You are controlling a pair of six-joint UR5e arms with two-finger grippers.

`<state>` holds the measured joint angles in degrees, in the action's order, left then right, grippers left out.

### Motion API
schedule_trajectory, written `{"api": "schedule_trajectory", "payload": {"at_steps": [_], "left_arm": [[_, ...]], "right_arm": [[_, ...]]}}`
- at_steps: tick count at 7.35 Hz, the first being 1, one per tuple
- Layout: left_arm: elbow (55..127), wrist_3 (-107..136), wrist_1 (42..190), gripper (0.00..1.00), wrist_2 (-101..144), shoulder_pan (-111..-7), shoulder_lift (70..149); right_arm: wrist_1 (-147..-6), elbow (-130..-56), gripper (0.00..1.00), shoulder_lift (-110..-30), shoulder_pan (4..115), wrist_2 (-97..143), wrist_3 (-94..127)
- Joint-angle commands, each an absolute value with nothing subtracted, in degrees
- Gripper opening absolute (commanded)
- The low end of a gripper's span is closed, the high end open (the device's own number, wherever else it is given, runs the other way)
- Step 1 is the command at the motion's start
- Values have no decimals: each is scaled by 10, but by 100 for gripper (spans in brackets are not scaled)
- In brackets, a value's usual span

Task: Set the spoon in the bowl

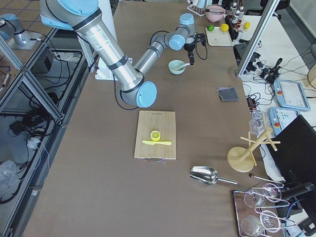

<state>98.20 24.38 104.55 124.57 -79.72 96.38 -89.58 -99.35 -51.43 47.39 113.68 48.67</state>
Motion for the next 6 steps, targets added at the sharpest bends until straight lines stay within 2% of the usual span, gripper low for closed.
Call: {"api": "schedule_trajectory", "payload": {"at_steps": [1,3,4,6], "left_arm": [[987,220,1052,98,1248,-831,928],[986,195,1053,98,1248,-851,900],[983,86,1052,98,1246,-869,871],[971,61,1043,98,1248,-905,861]], "right_arm": [[-922,-1040,100,-625,594,1202,279],[-921,-1037,100,-734,712,1247,126],[-918,-1026,100,-797,755,1273,115],[-917,-969,100,-841,819,1323,71]]}}
